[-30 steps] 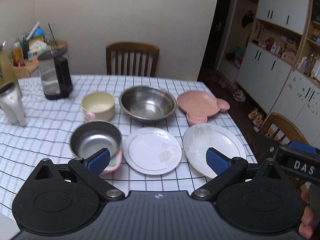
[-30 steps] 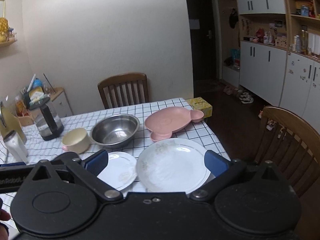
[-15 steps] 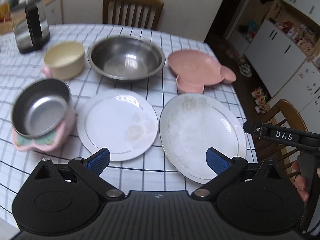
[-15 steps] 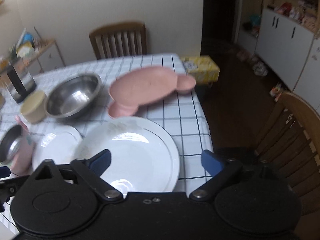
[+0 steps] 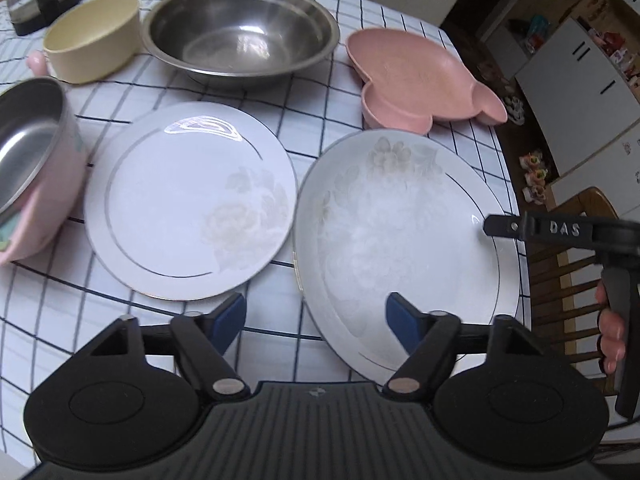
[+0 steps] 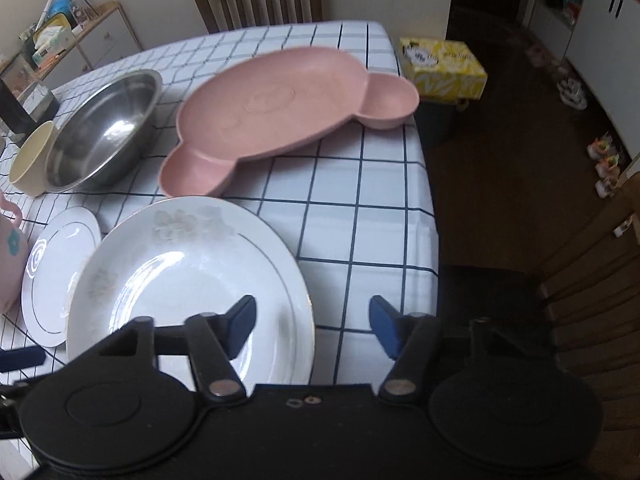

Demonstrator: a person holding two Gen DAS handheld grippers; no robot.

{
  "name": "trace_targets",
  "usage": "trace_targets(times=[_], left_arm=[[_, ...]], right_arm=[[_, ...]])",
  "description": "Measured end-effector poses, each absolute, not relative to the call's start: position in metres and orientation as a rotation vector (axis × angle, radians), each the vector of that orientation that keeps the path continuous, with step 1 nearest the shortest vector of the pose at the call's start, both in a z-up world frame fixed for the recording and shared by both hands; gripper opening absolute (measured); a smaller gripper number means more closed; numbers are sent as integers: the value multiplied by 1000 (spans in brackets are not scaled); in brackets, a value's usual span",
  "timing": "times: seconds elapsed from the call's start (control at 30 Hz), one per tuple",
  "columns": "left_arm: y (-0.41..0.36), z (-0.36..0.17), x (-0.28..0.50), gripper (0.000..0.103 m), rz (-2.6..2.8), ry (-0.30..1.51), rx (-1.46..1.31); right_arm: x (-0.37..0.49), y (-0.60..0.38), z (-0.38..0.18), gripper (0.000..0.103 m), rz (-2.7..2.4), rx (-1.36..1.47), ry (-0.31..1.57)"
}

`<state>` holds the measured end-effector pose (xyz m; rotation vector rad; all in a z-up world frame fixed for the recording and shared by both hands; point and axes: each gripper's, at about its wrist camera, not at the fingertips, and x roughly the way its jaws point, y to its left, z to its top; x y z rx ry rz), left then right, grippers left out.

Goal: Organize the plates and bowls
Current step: 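Close both tools on the rim of the large floral white plate, then lift the floral plate with both tools and carry it toward the table edge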

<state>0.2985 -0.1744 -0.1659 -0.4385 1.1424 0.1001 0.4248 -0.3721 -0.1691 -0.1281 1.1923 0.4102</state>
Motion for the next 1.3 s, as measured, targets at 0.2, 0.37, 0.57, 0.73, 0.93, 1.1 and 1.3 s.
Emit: trace_targets(times=[0.2, 0.37, 0.57, 0.73, 0.93, 1.1, 1.3], left_arm=[[-171, -176, 307, 56, 90, 1175, -484], [-167, -183, 311, 31, 78, 1196, -518], [-162, -188, 311, 15, 85, 1197, -534], [-160, -186, 310, 14, 78, 1183, -501], [-157, -183, 296, 14, 53, 1168, -492], [-151, -180, 274, 14, 28, 1161, -478], [-132, -172, 241, 14, 17, 1160, -464]], right_arm=[[439, -374, -182, 32, 470, -54, 1267], [443, -373, -187, 19, 512, -31, 1300], [444, -377, -187, 17, 533, -11, 1304], [439, -380, -185, 15, 536, -15, 1297], [423, -385, -180, 12, 531, 0, 1290], [398, -386, -175, 11, 517, 11, 1280], [358, -383, -164, 9, 507, 44, 1281]])
